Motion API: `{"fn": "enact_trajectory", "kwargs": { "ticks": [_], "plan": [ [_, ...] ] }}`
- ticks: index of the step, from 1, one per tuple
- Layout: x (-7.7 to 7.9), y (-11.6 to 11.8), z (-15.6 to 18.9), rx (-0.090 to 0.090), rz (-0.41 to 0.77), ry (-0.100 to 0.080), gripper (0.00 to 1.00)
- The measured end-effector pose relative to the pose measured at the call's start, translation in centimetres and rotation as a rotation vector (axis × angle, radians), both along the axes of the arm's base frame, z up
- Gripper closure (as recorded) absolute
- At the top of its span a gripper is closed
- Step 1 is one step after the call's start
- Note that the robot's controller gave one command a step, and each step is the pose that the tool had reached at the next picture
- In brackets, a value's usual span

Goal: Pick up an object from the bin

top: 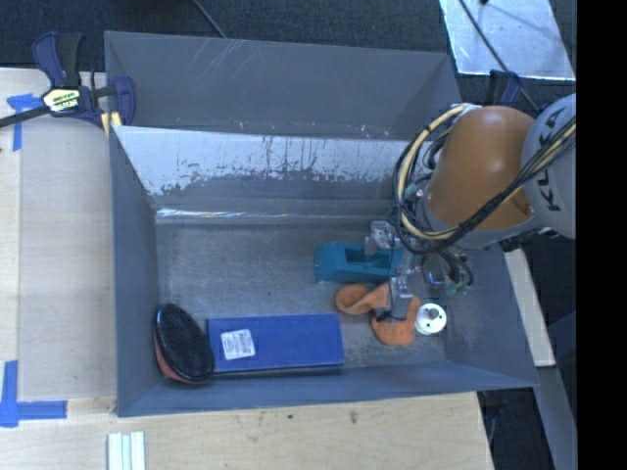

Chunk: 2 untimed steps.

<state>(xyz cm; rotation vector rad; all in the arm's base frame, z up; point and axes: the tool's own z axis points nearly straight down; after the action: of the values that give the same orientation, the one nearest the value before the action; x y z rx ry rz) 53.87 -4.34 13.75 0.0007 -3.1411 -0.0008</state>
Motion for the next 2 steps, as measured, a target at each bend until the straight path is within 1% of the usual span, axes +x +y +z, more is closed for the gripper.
{"fn": "enact_trajectory", "kwargs": {
  "ticks": [1,2],
  "plan": [
    [0.98,0.15,-4.22,-0.004,-0.085,-0.025,1.0],
    [0.98,0.15,-4.23,-0.005,-0.084,-0.025,1.0]
  ]
}}
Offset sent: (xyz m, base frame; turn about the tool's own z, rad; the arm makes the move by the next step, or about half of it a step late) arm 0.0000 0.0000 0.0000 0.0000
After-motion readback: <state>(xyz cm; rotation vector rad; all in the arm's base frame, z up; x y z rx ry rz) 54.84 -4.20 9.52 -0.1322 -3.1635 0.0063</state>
